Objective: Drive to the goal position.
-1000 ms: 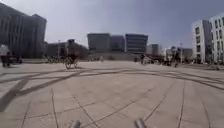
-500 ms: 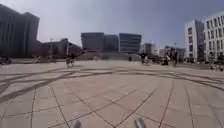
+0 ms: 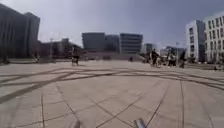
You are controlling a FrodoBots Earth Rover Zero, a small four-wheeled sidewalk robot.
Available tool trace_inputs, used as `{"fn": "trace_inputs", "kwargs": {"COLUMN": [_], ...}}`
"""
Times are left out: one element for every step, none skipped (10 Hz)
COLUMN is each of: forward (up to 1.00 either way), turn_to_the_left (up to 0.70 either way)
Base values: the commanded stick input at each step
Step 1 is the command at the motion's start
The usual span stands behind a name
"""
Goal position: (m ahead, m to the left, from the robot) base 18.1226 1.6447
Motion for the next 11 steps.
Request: {"fn": "trace_inputs", "kwargs": {"forward": [0.7,0.7,0.7,0.7,0.7,0.7,0.7,0.7,0.7,0.7,0.7], "turn_to_the_left": [0.01,0.01,0.01,0.01,0.01,0.01,0.01,0.01,0.01,0.01,0.01]}}
